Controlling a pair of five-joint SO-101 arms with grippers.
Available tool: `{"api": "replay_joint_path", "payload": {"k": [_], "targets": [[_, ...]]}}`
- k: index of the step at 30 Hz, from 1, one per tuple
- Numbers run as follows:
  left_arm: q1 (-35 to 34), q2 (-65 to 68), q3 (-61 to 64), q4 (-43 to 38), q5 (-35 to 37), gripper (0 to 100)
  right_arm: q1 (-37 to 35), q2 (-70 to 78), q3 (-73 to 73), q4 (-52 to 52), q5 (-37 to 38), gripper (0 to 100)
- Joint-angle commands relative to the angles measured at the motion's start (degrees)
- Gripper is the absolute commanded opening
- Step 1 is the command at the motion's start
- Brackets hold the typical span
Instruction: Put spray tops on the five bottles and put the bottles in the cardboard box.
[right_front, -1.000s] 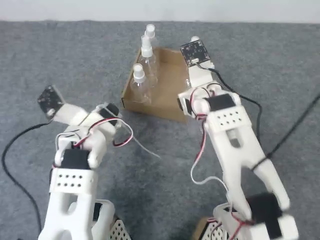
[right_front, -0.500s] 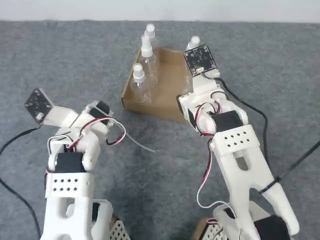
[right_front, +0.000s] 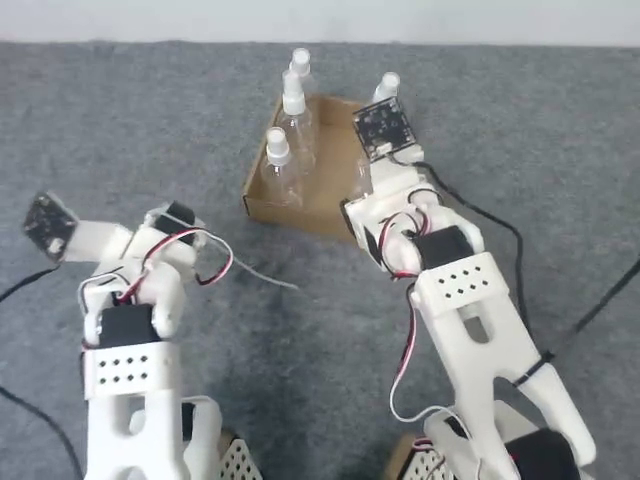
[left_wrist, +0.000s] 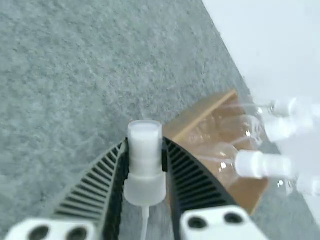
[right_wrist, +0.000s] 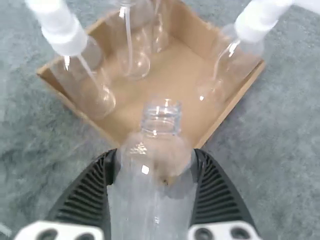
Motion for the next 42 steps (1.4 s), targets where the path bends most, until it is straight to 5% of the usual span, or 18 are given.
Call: {"api": "replay_joint_path", "payload": {"k": [1,20,42], "targets": [[-2.55,-2.64,-2.95,-1.85,1.58,1,-1.10,-3.91,-0.88,-1.80,0.18,1.3],[-9.32,-2.64,-4.35,-3.25,3.69,1,-7.25,-3.47,1.32,-1.89,9.85,1.3],[-8.97,-2.64,-4.26,-7.30,3.78,1,-11.03,-4.09,4.57,-1.80,21.63,1.2]]}}
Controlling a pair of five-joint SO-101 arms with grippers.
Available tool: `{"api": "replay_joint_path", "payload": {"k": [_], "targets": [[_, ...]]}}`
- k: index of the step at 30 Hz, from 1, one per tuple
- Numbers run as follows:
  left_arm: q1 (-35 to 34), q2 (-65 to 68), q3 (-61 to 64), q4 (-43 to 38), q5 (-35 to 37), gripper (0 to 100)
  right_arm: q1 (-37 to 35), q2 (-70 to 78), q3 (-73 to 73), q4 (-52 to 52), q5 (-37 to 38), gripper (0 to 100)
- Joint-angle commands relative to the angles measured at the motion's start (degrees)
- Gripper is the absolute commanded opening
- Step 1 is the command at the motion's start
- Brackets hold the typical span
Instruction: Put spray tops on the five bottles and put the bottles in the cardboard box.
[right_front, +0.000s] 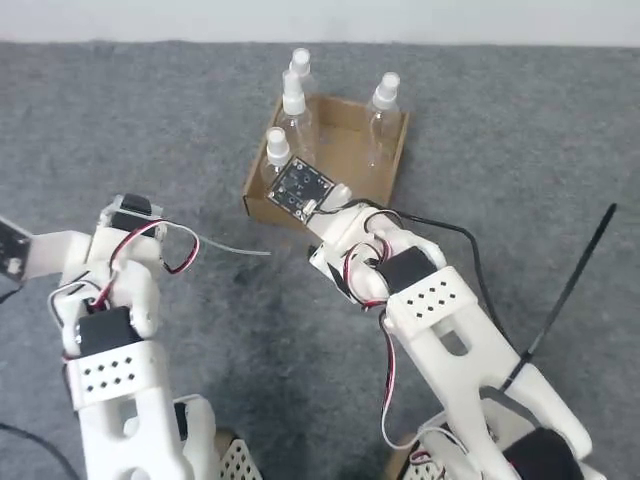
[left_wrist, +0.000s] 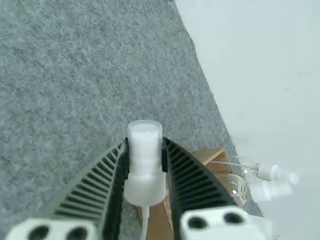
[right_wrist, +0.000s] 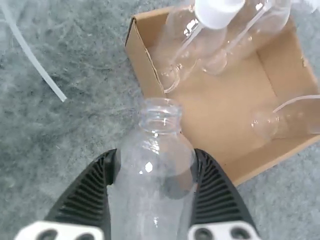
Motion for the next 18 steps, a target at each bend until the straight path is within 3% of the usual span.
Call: {"api": "replay_joint_path", "payload": {"k": [1,9,18], "targets": [[0.18,-2.29,-4.00,-2.02,0.44,1,-0.57,-4.09,-0.09,-1.01,1.05,1.2],[0.26,-2.29,-3.65,-3.78,1.23,1,-4.09,-4.09,2.29,-1.10,8.53,1.0],[2.73,-2.29,-3.65,-3.96,1.23,1,-5.23,-4.09,3.25,-0.84,11.34,0.9]]}}
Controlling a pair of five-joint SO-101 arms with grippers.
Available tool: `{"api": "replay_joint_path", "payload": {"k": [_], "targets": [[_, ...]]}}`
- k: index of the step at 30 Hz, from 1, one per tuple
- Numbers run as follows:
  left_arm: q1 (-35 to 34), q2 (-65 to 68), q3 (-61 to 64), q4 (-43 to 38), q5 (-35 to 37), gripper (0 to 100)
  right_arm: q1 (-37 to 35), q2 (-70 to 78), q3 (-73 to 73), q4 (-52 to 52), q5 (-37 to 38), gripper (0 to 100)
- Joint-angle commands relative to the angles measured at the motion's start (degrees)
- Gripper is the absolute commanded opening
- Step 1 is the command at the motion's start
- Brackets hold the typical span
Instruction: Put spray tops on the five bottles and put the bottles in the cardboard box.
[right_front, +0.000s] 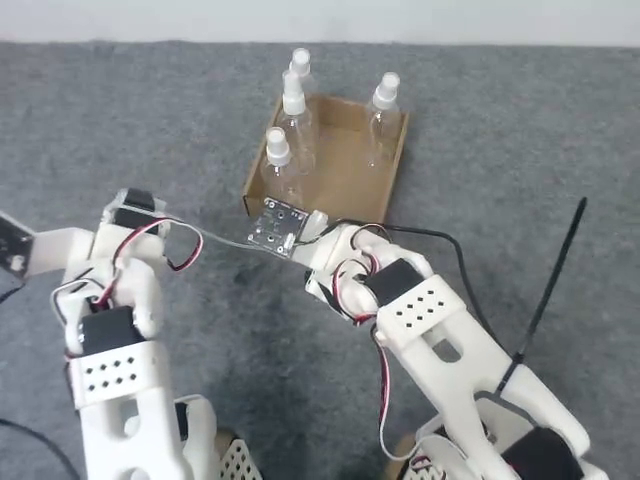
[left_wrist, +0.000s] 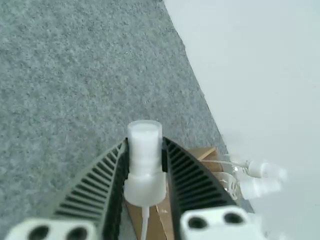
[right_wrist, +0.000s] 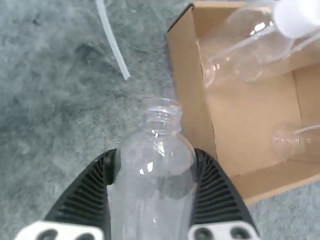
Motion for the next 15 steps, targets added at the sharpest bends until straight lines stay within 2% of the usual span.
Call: {"api": "replay_joint_path", "payload": {"k": [1,15], "targets": [[1.49,-2.29,-3.65,-2.11,0.62,1,-1.63,-4.09,0.00,-0.57,3.43,0.9],[1.58,-2.29,-2.95,-2.02,0.62,1,-3.21,-4.09,1.67,-1.10,6.24,0.9]]}}
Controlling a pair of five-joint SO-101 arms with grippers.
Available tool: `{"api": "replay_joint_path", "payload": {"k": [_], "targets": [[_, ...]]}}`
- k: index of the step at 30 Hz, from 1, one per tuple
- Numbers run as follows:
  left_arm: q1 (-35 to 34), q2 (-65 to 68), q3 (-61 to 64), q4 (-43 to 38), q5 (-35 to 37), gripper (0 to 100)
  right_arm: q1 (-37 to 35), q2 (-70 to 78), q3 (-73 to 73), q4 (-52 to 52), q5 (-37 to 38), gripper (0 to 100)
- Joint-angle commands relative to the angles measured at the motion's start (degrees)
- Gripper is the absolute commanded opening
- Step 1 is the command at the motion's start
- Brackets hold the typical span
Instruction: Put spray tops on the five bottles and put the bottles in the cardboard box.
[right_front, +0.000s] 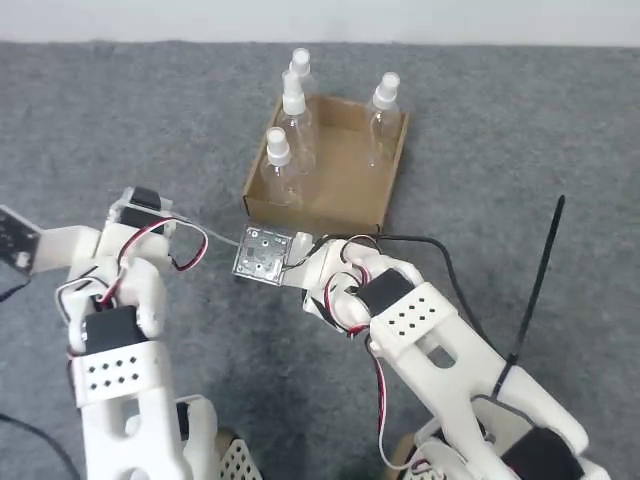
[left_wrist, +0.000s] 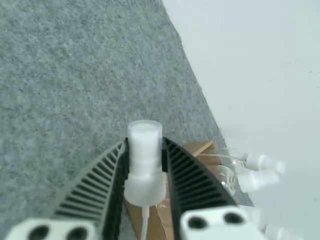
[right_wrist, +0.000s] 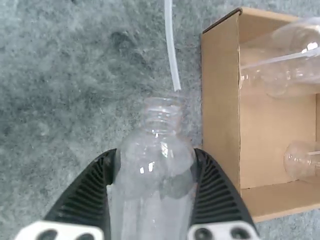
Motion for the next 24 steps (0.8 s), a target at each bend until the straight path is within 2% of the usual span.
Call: {"api": "replay_joint_path", "payload": {"k": [1,24], "targets": [[0.35,-2.29,-2.77,-2.11,0.62,1,-0.22,-4.09,-0.79,-1.10,0.62,0.9],[3.96,-2.29,-1.45,-0.62,0.26,1,0.31,-4.00,-0.62,-2.77,0.44,0.9]]}}
